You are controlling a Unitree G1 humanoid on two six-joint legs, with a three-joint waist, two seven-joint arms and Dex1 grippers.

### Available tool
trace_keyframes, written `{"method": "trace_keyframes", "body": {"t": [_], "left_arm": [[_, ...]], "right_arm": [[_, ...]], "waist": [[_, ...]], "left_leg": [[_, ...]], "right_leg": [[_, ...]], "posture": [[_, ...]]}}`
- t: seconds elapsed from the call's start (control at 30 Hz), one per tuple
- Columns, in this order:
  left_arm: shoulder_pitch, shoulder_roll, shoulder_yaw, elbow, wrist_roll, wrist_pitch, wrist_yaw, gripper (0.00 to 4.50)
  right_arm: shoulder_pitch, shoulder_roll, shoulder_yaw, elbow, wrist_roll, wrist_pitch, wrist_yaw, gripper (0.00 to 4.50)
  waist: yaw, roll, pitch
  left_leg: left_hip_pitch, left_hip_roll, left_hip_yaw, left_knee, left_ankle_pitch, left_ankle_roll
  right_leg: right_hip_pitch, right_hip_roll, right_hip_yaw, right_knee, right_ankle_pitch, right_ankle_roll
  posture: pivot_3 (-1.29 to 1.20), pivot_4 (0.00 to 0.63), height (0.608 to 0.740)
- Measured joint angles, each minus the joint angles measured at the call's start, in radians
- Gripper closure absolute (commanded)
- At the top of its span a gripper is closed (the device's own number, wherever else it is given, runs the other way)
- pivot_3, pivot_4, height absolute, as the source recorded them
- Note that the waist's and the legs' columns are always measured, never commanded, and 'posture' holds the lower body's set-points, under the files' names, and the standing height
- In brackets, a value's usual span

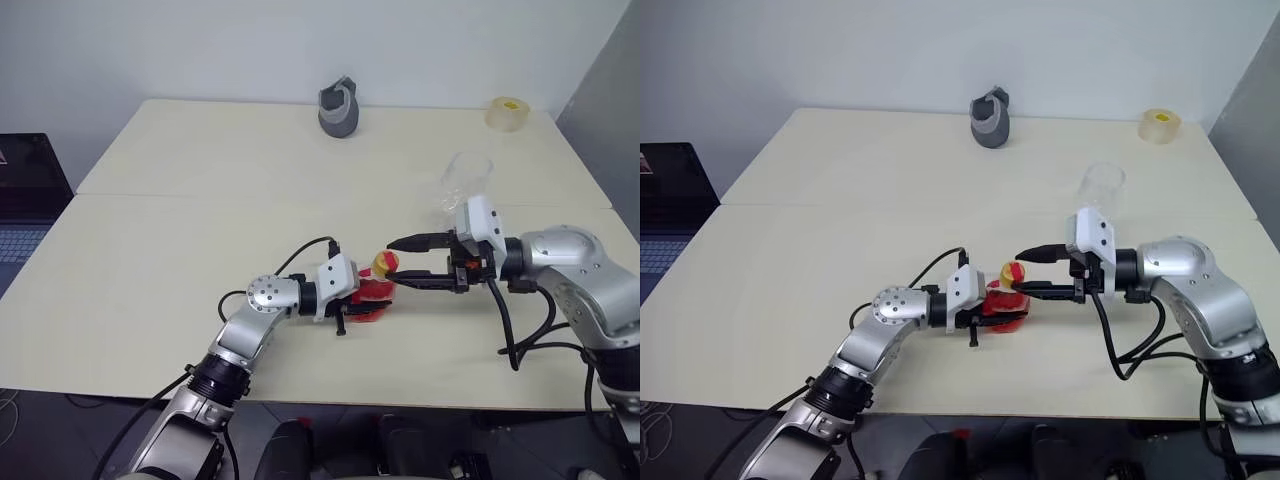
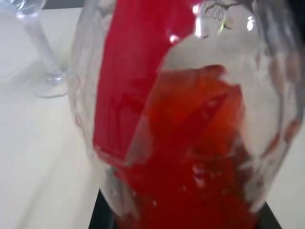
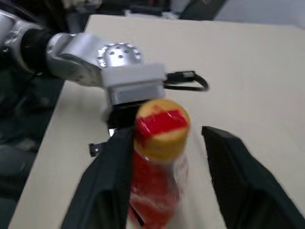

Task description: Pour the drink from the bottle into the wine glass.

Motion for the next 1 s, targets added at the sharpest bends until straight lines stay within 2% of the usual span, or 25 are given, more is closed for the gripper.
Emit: {"method": "trace_keyframes", "body": {"t": [0.1,0.2,0.33,0.43,0.67,1.0], "left_arm": [[0.0,-0.021,0.025,-0.003,-0.005,-0.001,0.03,3.56],[-0.002,-0.041,0.032,0.0,-0.005,-0.001,0.059,3.56],[-0.012,-0.077,0.03,0.018,-0.004,-0.004,0.068,3.56],[-0.022,-0.086,0.029,0.044,-0.003,-0.011,0.071,3.57],[-0.033,-0.089,0.029,0.075,-0.001,-0.025,0.066,3.57],[-0.033,-0.091,0.029,0.078,0.009,-0.026,0.069,3.57]], "right_arm": [[0.148,0.057,-0.091,-0.154,0.068,0.093,-0.158,0.13],[0.248,0.161,-0.115,-0.328,0.095,0.147,-0.35,0.12],[0.253,0.268,-0.071,-0.423,-0.011,0.155,-0.57,0.12],[0.228,0.337,-0.011,-0.426,-0.073,0.158,-0.665,0.12],[0.198,0.337,-0.006,-0.391,-0.141,0.165,-0.713,0.12],[0.248,0.253,-0.082,-0.396,-0.079,0.19,-0.632,0.12]], "waist": [[0.004,0.0,0.0],[0.0,0.0,0.0],[-0.003,0.0,0.0],[-0.005,0.001,0.0],[-0.004,0.001,0.0],[-0.004,0.001,0.0]], "left_leg": [[-0.001,0.0,-0.002,0.0,0.0,0.0],[-0.001,0.0,-0.001,0.0,0.0,0.0],[0.0,0.0,-0.001,0.0,0.0,-0.001],[0.001,0.0,-0.001,-0.001,0.0,-0.001],[-0.001,-0.001,-0.001,-0.001,0.0,-0.001],[-0.001,-0.001,-0.001,-0.001,0.0,0.0]], "right_leg": [[0.0,0.0,-0.001,0.0,0.0,0.0],[-0.001,0.0,-0.001,0.001,0.0,0.0],[0.0,0.001,-0.001,0.001,-0.003,0.005],[0.0,0.001,-0.001,0.001,-0.003,0.005],[0.0,0.001,-0.001,0.0,-0.002,0.003],[0.0,0.001,-0.001,0.0,-0.002,0.003]], "posture": [[0.0,0.15,0.74],[0.0,0.15,0.74],[0.0,0.15,0.74],[0.0,0.15,0.74],[0.0,0.15,0.74],[0.0,0.15,0.74]]}}
